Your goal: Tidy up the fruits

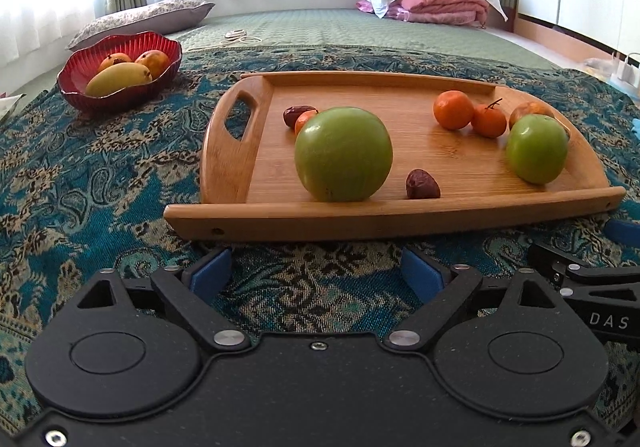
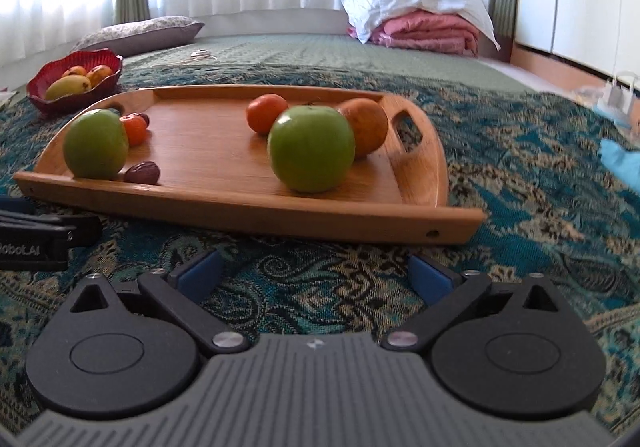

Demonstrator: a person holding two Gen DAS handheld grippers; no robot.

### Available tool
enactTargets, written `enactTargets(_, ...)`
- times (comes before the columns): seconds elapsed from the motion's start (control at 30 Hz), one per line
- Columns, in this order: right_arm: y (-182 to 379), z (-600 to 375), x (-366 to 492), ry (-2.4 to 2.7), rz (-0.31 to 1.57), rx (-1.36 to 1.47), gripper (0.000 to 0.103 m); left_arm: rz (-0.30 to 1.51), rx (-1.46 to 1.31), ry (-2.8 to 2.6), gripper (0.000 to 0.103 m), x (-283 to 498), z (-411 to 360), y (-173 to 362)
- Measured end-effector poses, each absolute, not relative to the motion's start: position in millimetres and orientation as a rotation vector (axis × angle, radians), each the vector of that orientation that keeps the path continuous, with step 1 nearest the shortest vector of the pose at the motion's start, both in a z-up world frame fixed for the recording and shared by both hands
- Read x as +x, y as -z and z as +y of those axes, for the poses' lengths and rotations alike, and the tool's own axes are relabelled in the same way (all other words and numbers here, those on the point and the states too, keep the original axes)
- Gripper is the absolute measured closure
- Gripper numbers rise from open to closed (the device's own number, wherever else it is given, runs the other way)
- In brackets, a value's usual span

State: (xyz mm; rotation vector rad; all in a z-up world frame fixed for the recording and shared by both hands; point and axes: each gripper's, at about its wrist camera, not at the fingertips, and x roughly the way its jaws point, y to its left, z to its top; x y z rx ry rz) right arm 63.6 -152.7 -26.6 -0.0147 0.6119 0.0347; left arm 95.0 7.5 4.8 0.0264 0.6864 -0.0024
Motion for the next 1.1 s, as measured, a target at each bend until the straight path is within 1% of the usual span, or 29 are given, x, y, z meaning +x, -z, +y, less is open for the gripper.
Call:
enactTargets(0.27, 29.9, -149.4, 63.2, -0.029, 0.618, -0.038, 0.000, 0.686, 0.029, -0.007, 0.004, 96.3, 6.2, 0.7)
enactTargets(0.33, 30.2, -148.9, 63.4, -0.028, 0.616, -0.039, 0.000, 0.696, 0.025, -0.013, 0.000, 97.9, 6.2, 1.2)
enactTargets(1.1, 30.7, -147.6, 62.8, -0.026, 0.614, -0.045, 0.000, 0.701, 0.019, -0.021, 0.000, 99.9, 6.4, 4.0)
